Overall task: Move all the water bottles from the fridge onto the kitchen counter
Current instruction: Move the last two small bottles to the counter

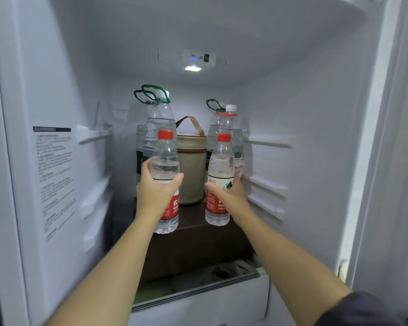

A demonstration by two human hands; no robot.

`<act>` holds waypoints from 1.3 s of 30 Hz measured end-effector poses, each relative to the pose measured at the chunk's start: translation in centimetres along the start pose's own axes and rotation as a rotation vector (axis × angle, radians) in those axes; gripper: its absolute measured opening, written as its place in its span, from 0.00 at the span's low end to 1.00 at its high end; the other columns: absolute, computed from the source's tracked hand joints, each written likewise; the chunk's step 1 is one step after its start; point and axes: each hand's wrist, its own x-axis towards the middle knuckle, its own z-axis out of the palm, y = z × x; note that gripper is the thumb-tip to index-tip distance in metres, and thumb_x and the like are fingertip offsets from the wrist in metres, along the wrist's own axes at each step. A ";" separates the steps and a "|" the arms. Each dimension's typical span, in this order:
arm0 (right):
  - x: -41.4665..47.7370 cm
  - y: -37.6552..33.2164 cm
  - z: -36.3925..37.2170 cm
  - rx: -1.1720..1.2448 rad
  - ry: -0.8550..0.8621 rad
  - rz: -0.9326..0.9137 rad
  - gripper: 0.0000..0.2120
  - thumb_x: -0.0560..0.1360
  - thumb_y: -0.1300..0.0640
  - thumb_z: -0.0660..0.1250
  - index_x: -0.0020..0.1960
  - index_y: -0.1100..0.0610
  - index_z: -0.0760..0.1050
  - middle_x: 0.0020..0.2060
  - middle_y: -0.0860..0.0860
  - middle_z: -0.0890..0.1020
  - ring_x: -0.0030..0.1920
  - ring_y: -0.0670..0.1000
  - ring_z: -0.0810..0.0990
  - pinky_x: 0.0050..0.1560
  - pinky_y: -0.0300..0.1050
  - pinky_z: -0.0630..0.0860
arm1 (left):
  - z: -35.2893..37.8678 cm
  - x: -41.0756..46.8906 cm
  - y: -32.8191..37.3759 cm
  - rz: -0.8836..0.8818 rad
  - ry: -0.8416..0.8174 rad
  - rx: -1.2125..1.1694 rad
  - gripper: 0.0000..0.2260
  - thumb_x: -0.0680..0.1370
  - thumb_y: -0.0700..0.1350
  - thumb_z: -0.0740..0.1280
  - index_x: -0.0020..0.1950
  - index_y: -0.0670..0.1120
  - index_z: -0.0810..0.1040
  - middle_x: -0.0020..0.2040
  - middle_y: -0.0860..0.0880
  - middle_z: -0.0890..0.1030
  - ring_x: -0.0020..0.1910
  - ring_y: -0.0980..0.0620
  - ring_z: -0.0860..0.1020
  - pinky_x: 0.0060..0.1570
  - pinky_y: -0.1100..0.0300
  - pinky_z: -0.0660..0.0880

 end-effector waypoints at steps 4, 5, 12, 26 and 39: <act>-0.2 1.6 0.5 -0.017 -0.003 0.036 0.33 0.68 0.54 0.78 0.68 0.50 0.67 0.60 0.50 0.78 0.63 0.52 0.76 0.64 0.53 0.74 | 0.2 -0.8 -1.9 -0.080 0.011 -0.010 0.27 0.70 0.48 0.76 0.66 0.50 0.68 0.53 0.55 0.76 0.53 0.54 0.76 0.46 0.62 0.71; -0.2 1.8 0.6 -0.018 0.003 0.037 0.33 0.68 0.54 0.78 0.68 0.51 0.67 0.60 0.50 0.78 0.62 0.52 0.76 0.64 0.54 0.74 | 0.3 -0.8 -2.1 -0.086 0.010 -0.001 0.25 0.70 0.48 0.76 0.63 0.51 0.69 0.51 0.55 0.76 0.52 0.54 0.76 0.46 0.62 0.71; -1.5 1.5 1.2 -0.038 0.116 -0.008 0.31 0.69 0.55 0.76 0.67 0.51 0.67 0.58 0.50 0.78 0.60 0.50 0.77 0.62 0.50 0.75 | 0.9 -1.6 -1.3 -0.041 0.063 0.055 0.22 0.71 0.49 0.75 0.61 0.49 0.69 0.49 0.56 0.75 0.49 0.56 0.75 0.43 0.66 0.70; -15.7 -6.0 -8.0 -0.043 0.273 -0.144 0.22 0.69 0.60 0.76 0.57 0.52 0.69 0.44 0.46 0.80 0.42 0.36 0.80 0.36 0.30 0.75 | 1.2 -13.3 8.1 0.208 -0.033 0.062 0.24 0.68 0.52 0.76 0.57 0.55 0.68 0.45 0.66 0.74 0.42 0.70 0.74 0.38 0.73 0.69; -34.0 -11.7 -21.2 -0.091 0.361 -0.129 0.23 0.67 0.62 0.77 0.56 0.53 0.71 0.42 0.47 0.82 0.41 0.43 0.83 0.37 0.34 0.76 | 2.1 -30.5 18.5 0.159 -0.157 -0.177 0.25 0.65 0.47 0.79 0.58 0.49 0.73 0.42 0.63 0.77 0.39 0.75 0.76 0.33 0.79 0.69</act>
